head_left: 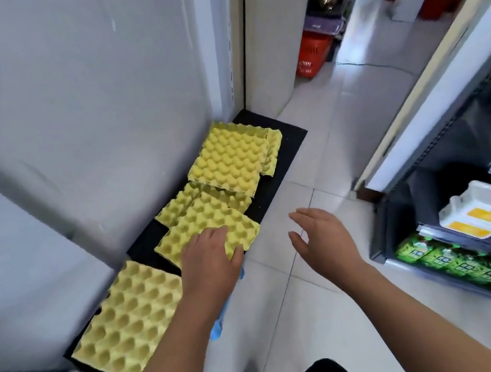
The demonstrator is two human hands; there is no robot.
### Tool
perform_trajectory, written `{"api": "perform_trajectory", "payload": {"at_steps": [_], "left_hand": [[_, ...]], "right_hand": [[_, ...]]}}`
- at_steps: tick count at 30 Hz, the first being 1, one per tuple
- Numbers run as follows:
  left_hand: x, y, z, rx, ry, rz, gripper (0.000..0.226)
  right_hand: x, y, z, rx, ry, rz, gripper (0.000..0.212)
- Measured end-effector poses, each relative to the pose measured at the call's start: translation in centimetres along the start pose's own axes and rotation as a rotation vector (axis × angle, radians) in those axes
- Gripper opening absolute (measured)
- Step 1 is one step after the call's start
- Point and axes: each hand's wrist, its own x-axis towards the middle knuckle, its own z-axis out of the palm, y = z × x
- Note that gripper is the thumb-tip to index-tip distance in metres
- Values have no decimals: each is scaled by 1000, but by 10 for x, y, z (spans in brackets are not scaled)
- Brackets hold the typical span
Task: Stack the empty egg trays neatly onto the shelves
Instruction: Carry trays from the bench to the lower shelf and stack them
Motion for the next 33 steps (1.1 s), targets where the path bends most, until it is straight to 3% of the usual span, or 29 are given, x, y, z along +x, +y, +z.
{"api": "perform_trajectory", "payload": {"at_steps": [9, 20, 26, 33], "left_hand": [[136, 28, 61, -43, -44, -128, 47], [268, 53, 148, -189, -192, -625, 58], [331, 36, 195, -265, -254, -804, 60], [386, 3, 262, -315, -418, -977, 78]], "right_hand": [[143, 91, 30, 74, -101, -7, 38], [319, 178, 80, 82, -394, -153, 41], [396, 196, 140, 72, -548, -182, 47], [468, 221, 216, 28, -715, -157, 57]]}}
